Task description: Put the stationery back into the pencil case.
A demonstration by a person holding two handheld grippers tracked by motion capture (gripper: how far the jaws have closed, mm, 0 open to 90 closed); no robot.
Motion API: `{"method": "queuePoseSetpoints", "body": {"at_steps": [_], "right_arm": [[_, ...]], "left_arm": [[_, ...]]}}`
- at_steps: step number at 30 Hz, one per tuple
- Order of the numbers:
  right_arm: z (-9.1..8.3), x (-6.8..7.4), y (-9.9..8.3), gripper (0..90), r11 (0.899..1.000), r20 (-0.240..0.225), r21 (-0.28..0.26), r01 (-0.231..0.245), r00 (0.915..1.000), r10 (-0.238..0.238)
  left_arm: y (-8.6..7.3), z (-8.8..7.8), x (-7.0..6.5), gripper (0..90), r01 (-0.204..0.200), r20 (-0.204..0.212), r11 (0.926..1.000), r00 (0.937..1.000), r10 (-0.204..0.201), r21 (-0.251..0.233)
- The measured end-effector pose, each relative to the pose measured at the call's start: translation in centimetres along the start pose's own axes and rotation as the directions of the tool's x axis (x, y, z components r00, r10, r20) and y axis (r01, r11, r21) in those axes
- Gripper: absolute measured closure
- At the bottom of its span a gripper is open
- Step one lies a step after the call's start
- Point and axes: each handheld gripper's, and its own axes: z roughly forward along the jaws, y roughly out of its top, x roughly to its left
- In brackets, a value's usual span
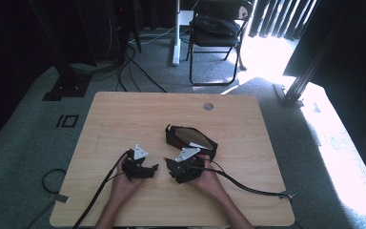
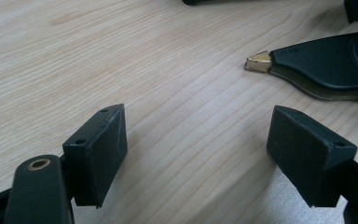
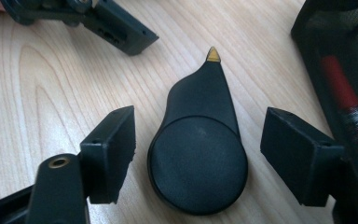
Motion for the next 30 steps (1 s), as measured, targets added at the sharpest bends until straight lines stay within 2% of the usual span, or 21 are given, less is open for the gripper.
{"method": "queuePoseSetpoints", "body": {"at_steps": [10,30], "right_arm": [[0.49,-0.05,-0.32,31.1,1.000,-0.004,0.026,-0.007,1.0000,0.007],[0.34,-0.48,-0.35,36.5,0.998,-0.016,0.049,-0.034,0.9993,0.035]], "left_arm": [[0.00,0.00,-0.01,20.7,0.001,0.000,1.0000,1.0000,-0.001,0.000],[0.00,0.00,0.00,20.7,0.000,0.000,1.0000,1.0000,0.000,0.000]]}}
